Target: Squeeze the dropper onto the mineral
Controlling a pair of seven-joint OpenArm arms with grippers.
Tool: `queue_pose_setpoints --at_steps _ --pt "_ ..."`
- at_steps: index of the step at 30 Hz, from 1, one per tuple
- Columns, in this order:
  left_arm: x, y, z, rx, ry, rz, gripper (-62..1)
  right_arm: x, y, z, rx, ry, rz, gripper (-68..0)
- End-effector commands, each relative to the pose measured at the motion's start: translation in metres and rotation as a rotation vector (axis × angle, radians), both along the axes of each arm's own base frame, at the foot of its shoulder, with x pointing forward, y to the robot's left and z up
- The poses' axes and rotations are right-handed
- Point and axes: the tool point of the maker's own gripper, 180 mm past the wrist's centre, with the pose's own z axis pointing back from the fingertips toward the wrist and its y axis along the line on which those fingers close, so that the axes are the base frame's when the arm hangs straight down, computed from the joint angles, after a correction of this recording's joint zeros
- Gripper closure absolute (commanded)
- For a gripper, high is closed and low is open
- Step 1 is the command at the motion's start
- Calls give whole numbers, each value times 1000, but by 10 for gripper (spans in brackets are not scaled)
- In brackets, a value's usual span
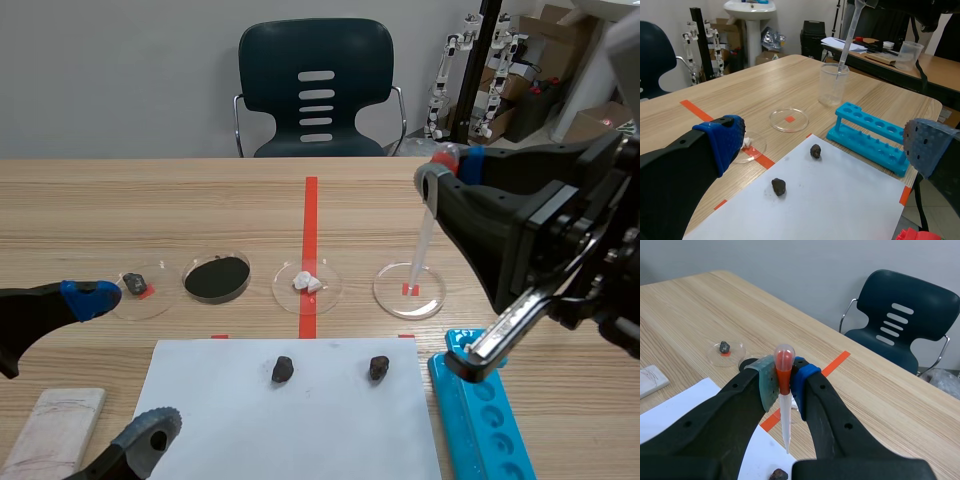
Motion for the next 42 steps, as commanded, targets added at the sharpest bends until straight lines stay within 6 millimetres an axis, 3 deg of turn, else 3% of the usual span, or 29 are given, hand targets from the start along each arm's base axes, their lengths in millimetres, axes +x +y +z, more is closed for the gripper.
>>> queue_pose_setpoints --at_steps 1,28,42 --pt "1 -1 7 -27 -14 4 -623 1 1 15 16 -47 7 -64" --pt "1 -1 7 -27 -14 4 -623 2 1 17 15 -54 7 -64" --pt "1 -1 7 -26 -15 4 -623 21 -1 33 -10 -137 1 -64"
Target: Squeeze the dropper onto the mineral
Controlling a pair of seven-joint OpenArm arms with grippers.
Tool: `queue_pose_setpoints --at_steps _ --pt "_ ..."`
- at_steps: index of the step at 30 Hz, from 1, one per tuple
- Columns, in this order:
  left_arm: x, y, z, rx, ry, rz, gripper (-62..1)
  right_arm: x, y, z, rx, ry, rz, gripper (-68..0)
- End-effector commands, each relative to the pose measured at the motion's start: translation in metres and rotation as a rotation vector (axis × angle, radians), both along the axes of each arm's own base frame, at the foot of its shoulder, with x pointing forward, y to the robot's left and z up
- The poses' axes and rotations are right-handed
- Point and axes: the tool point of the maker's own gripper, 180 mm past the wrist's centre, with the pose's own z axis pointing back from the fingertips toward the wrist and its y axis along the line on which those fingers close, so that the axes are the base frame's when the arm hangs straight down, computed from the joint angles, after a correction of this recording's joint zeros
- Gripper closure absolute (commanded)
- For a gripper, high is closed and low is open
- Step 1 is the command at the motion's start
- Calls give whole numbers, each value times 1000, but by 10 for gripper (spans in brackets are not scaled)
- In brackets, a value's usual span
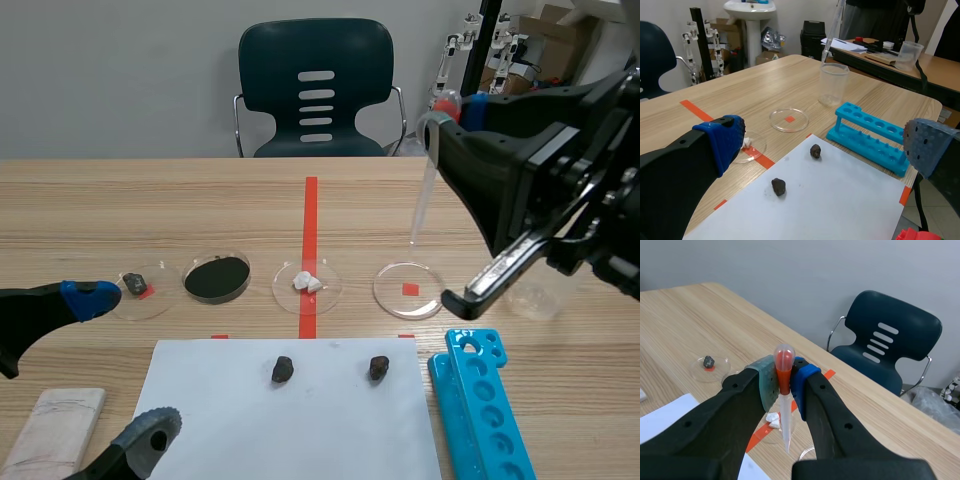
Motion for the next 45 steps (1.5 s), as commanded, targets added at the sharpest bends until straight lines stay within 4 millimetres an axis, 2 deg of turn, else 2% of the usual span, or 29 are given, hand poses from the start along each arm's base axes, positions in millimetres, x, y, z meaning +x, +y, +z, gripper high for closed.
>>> queue_pose_setpoints --at_steps 1,11,15,29,45 --pt "1 -1 7 -27 -14 4 -623 4 -1 12 3 -46 3 -64" --pt "1 -1 7 -27 -14 4 -623 29 -14 11 -24 -79 -38 -64" --pt "1 -1 7 -27 -14 4 -623 42 -20 4 -33 -76 -49 -64" --pt "1 -1 7 -27 -14 4 -623 73 -3 -31 -46 -13 6 -64" --pt "1 -1 7 -27 -14 4 -623 100 4 -57 -8 38 -8 -64"
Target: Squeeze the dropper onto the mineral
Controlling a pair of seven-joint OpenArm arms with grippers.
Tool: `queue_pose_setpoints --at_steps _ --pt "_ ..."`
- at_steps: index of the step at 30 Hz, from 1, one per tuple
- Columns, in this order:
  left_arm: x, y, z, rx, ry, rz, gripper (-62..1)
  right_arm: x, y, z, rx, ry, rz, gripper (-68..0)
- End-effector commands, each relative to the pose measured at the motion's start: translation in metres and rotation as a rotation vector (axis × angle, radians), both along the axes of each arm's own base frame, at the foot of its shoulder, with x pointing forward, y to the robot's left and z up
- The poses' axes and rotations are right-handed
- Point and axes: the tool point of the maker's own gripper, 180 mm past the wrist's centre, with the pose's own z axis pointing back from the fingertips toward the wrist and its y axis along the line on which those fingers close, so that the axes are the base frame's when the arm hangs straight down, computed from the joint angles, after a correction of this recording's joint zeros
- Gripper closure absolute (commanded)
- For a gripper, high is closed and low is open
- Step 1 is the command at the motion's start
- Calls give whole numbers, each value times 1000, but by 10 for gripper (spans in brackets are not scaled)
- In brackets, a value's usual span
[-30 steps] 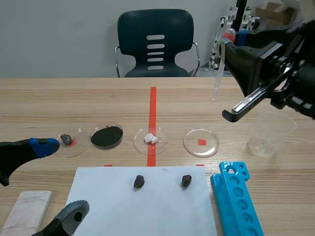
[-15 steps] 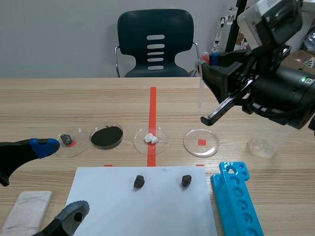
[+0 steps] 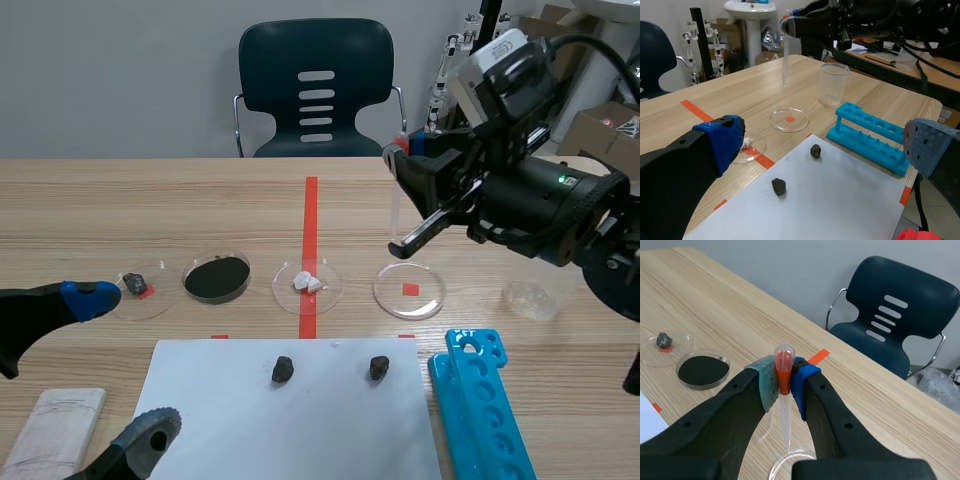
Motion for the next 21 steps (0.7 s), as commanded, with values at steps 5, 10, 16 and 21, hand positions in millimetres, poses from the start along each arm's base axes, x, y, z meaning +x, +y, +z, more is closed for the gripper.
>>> queue_pose_setpoints --at_steps 5,10,16,21 --pt "1 -1 7 -27 -14 4 -623 14 4 11 38 -40 -4 -64" --pt "1 -1 7 -27 -14 4 -623 26 4 4 55 -29 -19 -64" --pt "1 -1 7 -27 -14 4 -623 40 9 7 99 -49 -29 -64" --pt "1 -1 7 -27 -14 4 -623 50 15 12 133 -56 -39 -64"
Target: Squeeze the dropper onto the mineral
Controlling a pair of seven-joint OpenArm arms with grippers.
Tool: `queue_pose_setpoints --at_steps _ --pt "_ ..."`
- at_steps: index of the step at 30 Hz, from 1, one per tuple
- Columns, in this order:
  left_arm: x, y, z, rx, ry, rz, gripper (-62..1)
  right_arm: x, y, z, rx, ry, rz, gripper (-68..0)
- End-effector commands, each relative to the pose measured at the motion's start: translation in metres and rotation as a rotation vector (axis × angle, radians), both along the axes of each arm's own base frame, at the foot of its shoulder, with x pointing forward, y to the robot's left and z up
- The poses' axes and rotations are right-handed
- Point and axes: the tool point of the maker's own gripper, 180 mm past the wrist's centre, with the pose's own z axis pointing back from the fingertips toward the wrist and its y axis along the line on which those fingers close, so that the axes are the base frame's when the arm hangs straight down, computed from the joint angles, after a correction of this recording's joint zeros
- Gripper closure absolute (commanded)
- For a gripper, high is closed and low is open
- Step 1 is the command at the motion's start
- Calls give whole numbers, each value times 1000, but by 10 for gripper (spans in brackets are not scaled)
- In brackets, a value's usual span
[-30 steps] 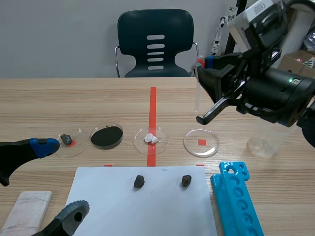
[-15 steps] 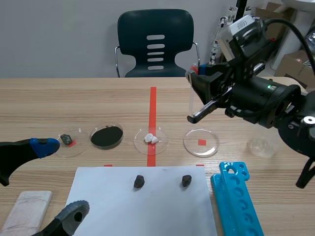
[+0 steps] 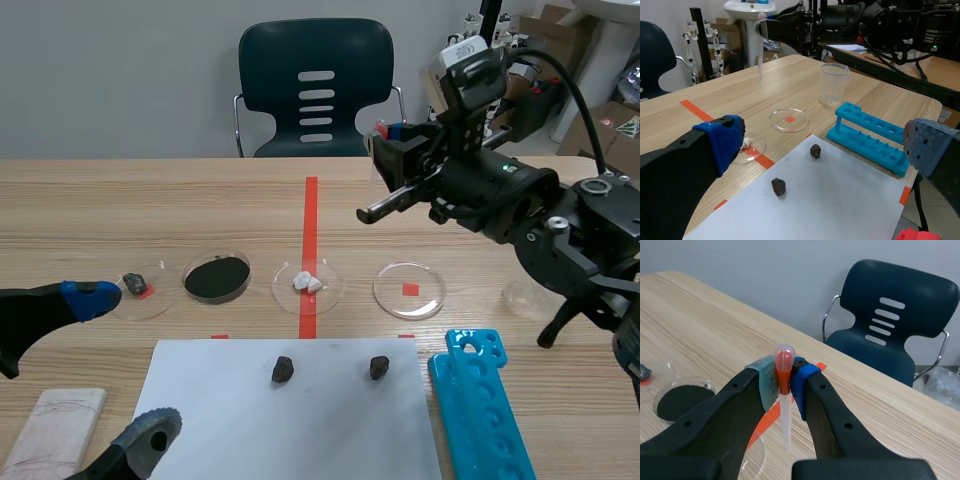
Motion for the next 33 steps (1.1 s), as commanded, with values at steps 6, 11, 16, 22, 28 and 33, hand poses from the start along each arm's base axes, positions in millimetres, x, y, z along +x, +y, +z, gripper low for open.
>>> queue_pose_setpoints --at_steps 6,11,16,22,28,33 --pt "1 -1 7 -27 -14 4 -623 8 23 19 21 -58 37 -64" --pt "1 -1 7 -27 -14 4 -623 2 42 18 28 -57 75 -64" --pt "1 -1 7 -27 -14 4 -623 -4 59 15 41 -41 108 -64" --pt "1 -1 7 -27 -14 4 -623 -7 67 0 43 2 118 -64" --pt "1 -1 7 -27 -14 4 -623 -6 66 -17 44 44 107 -64" --pt "1 -1 7 -27 -14 4 -623 -6 66 -18 45 45 106 -64"
